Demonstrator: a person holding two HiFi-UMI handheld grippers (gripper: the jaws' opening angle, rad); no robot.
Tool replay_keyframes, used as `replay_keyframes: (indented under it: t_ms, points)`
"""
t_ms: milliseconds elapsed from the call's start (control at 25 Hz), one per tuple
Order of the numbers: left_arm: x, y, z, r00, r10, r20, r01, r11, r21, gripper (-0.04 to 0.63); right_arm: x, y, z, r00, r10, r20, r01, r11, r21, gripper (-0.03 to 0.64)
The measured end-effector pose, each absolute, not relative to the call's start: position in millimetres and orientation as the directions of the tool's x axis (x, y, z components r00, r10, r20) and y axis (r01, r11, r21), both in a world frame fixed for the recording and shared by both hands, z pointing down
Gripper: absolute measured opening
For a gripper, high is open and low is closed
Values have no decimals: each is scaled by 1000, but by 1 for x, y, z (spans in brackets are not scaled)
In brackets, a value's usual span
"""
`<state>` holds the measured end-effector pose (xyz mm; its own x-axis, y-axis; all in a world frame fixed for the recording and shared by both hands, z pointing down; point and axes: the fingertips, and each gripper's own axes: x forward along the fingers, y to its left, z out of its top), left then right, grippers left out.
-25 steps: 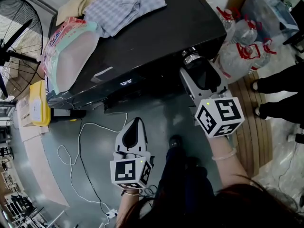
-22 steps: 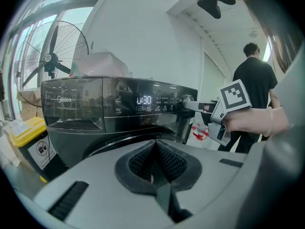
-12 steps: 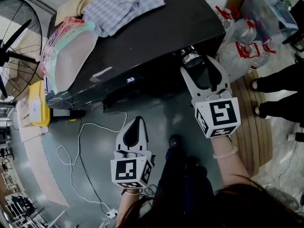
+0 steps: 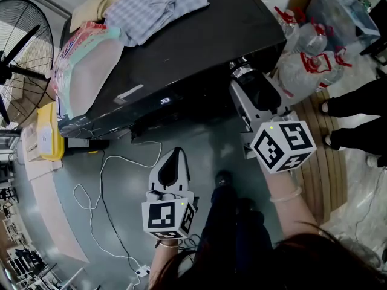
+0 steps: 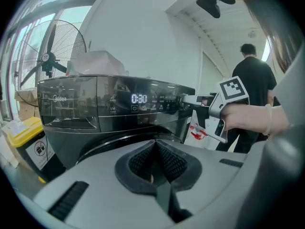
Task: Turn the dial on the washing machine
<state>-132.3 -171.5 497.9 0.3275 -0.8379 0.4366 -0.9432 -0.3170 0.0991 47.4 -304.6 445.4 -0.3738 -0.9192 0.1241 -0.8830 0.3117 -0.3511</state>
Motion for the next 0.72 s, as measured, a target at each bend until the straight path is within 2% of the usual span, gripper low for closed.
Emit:
replay_keyframes:
  t_ms: [120,320,440,600,720]
  points:
    - [-133,-173,497,326,-839,435,-944,-317,97,17,48,-305,445,-374,-921,113,-865,303,-400,291]
    - [-134,-174,497,323,-842,432,-945,-313,98,17,47,-305,445,-390,-916,98,-872,333,-360,291]
    - [-133,-174,497,325,-841,433,-944,-313,101,17,46,-303,443,-387,-914,120,-908,356,-219,306]
    - [-132,-173,499,329,-838,437,-944,-312,112,17,43,-300,442,-376,-913,161,-919,389,60,314]
    - [-133,-172,500,329,-837,438,-943,-312,114,17,37,-300,435,-383,-911,155,-902,405,150,314]
